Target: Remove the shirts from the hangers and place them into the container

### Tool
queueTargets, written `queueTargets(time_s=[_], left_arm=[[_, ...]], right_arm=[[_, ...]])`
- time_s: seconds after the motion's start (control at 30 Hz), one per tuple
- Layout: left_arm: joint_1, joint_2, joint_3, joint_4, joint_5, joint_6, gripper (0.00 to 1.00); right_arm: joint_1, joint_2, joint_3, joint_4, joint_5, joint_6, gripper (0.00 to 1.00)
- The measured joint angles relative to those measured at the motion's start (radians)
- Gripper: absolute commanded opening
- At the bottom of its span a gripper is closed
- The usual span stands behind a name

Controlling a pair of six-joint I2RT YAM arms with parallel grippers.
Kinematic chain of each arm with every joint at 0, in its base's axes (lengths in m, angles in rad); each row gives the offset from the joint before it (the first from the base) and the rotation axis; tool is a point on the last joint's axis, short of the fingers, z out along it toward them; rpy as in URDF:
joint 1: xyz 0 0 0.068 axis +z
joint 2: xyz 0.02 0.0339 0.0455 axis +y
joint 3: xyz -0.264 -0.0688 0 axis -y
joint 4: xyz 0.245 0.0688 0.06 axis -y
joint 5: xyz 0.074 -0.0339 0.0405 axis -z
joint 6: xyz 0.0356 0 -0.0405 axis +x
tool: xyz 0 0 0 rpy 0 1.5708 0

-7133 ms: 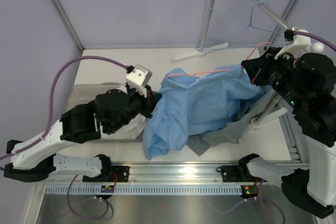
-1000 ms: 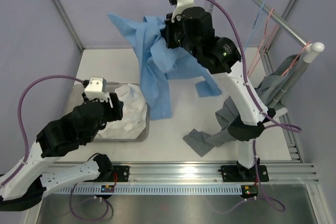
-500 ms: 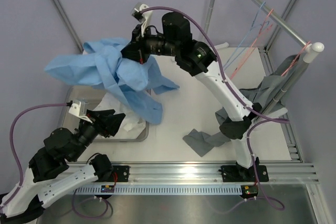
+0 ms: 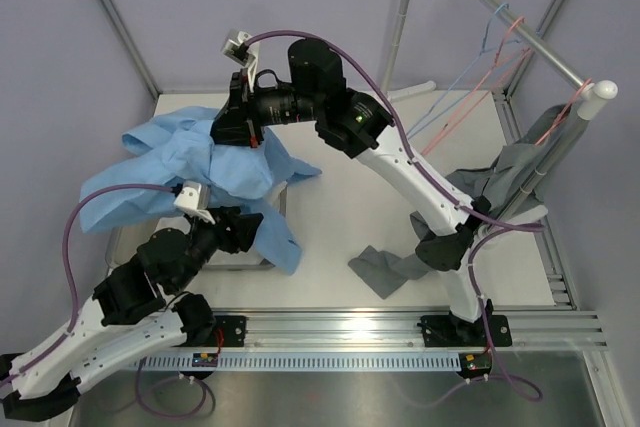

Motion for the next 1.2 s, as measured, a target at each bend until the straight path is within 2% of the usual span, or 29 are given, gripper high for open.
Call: queueTargets(time_s=[0.17, 0.27, 0.43, 0.67, 0.93, 1.2], left_arm=[[0.0, 0.043, -0.016, 0.071, -0.078, -0.001, 0.63], [0.0, 0.048, -0.045, 0.138, -0.116, 0.001, 0.58], [0.0, 0.031, -0.061, 0.151, -0.168, -0.02, 0.57], [0.0, -0.074, -0.058, 0.048, -0.194, -0.098, 0.53], [0.0, -0.113, 0.033, -0.178, -0.215, -0.209, 0.58], [0.0, -0.124, 0.069, -0.24, -0.267, -0.238, 0.61]], right_arm=[[0.0, -0.091, -0.099, 0.076, -0.058, 0.06, 0.0], [0.001, -0.152, -0.186, 0.122, -0.068, 0.103, 0.0], [0.001, -0.17, -0.258, 0.154, -0.072, 0.171, 0.0], [-0.009, -0.015, -0.202, 0.13, -0.082, 0.25, 0.0], [-0.041, 0.188, -0.206, 0.091, -0.085, 0.28, 0.0], [-0.045, 0.338, -0.138, -0.005, -0.079, 0.24, 0.0]])
